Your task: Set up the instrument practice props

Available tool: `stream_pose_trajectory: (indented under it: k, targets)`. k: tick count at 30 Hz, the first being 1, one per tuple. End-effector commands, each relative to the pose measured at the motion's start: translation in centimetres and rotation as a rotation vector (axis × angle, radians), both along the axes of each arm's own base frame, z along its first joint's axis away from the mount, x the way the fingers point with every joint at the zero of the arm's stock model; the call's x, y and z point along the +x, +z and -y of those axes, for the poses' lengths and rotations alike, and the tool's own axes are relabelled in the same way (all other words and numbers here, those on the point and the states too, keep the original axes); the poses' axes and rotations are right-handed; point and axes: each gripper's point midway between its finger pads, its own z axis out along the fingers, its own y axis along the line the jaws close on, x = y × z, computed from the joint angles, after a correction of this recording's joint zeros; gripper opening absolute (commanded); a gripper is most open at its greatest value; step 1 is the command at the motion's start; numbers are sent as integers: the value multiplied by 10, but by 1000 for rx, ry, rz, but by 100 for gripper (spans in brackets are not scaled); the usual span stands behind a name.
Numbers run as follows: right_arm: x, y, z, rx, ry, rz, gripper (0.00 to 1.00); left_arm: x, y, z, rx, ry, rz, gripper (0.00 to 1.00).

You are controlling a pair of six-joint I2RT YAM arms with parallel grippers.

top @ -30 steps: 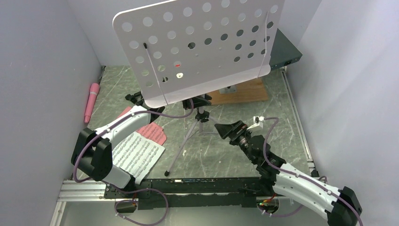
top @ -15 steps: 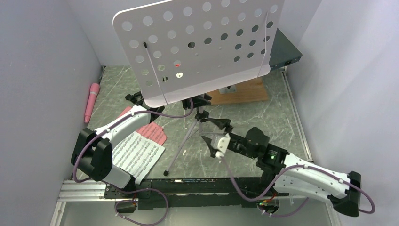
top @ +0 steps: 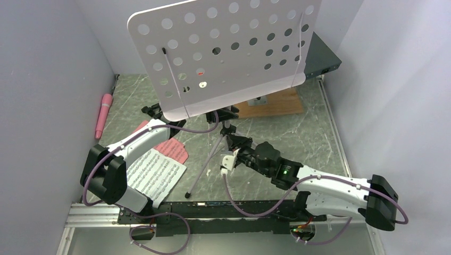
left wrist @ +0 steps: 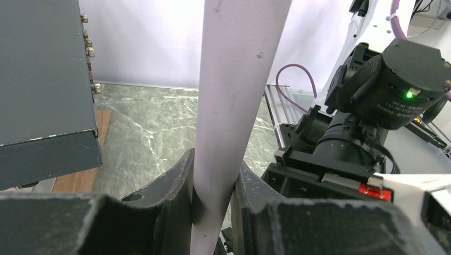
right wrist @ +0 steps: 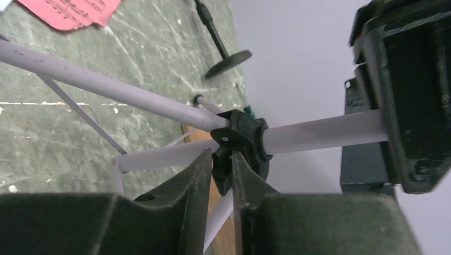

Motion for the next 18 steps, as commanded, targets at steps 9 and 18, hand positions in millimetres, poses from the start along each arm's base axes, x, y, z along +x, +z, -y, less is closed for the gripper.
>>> stream_pose_trajectory:
  k: [9, 18]
  targets:
    - [23, -2, 8, 398, -349, -421, 0, -10, 13, -3, 1, -5, -123, 0]
    - [-3, -26, 32, 1145, -590, -1063, 0, -9, 11, -1, -2, -13, -138, 0]
